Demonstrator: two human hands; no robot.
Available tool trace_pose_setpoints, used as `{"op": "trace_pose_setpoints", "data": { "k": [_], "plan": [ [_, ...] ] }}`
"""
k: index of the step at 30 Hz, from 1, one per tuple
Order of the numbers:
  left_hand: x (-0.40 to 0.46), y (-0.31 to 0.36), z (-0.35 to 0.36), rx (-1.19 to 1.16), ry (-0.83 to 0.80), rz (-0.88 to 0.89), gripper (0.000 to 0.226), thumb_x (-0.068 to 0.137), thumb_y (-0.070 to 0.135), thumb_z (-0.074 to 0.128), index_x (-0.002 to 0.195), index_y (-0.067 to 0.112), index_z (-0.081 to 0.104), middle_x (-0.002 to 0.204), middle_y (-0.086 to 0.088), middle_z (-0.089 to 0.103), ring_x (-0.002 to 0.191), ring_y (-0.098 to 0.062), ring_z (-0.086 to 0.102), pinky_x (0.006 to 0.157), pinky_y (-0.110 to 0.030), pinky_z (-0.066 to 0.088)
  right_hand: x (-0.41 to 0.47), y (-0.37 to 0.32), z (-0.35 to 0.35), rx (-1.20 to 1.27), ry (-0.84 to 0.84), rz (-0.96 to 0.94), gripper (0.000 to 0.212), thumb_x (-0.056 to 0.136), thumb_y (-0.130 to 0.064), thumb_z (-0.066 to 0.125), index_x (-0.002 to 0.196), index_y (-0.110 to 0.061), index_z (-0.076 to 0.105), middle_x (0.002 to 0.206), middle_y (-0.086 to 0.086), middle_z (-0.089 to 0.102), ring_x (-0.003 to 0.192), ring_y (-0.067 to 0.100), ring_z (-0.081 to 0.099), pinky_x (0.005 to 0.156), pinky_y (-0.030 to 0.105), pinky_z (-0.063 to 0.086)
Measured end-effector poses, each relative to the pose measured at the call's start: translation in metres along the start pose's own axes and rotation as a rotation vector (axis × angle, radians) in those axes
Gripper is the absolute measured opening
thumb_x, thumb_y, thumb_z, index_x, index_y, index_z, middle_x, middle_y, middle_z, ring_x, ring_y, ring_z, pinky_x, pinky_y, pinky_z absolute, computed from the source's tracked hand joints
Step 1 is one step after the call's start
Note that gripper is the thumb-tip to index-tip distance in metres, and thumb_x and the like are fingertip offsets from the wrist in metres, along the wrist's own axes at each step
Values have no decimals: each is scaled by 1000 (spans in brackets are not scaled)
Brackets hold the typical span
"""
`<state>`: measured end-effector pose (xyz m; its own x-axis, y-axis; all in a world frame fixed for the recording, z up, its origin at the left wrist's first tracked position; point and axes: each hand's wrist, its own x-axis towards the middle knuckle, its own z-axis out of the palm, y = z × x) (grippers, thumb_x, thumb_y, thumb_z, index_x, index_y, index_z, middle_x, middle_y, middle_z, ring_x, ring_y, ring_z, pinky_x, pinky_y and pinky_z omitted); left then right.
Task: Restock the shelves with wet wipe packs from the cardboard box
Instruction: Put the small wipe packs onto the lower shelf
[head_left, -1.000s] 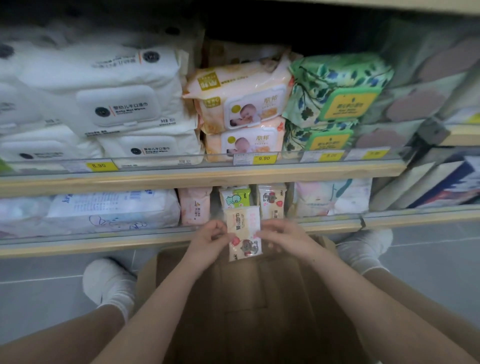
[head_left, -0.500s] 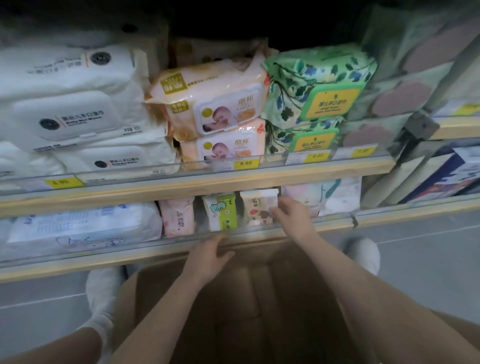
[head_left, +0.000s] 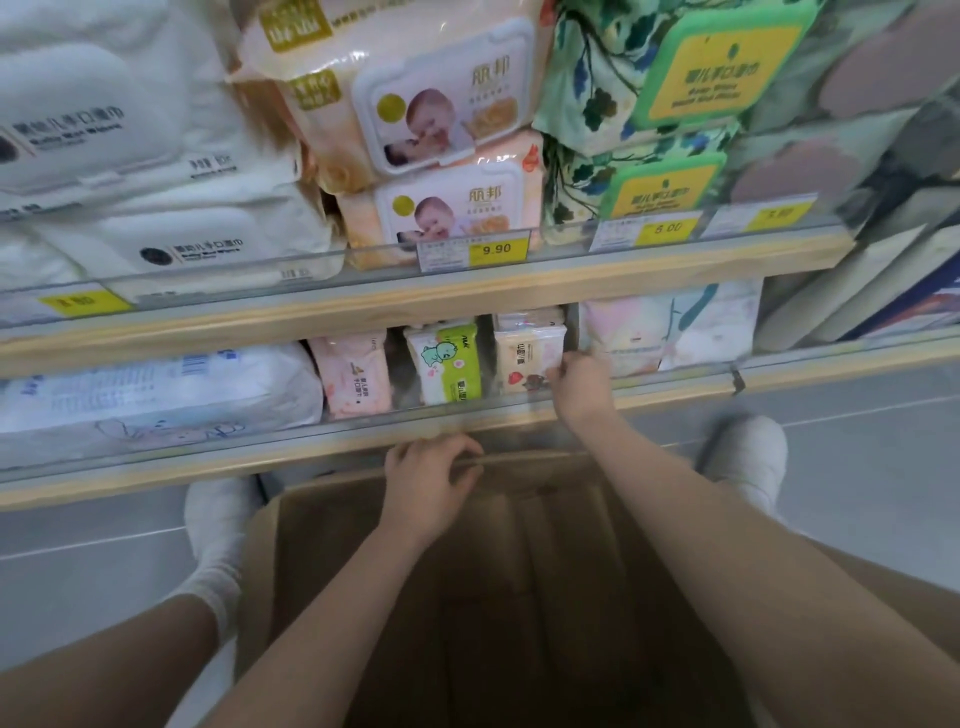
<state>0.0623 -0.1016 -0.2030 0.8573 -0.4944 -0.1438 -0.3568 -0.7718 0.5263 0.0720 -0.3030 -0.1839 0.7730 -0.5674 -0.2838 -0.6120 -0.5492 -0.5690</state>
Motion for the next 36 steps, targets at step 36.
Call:
{"op": "trace_pose_setpoints", "data": {
  "k": [36],
  "plan": [
    [121,62,36,-166,80,-226,46,93,4,41,138,8,37,125,-15,57,113,-33,54,83,-30,41,30,5,12,302,-169,-61,50,96,0,30,143,-16,29,137,3,48,125,20,45,97,22,36]
  ]
}}
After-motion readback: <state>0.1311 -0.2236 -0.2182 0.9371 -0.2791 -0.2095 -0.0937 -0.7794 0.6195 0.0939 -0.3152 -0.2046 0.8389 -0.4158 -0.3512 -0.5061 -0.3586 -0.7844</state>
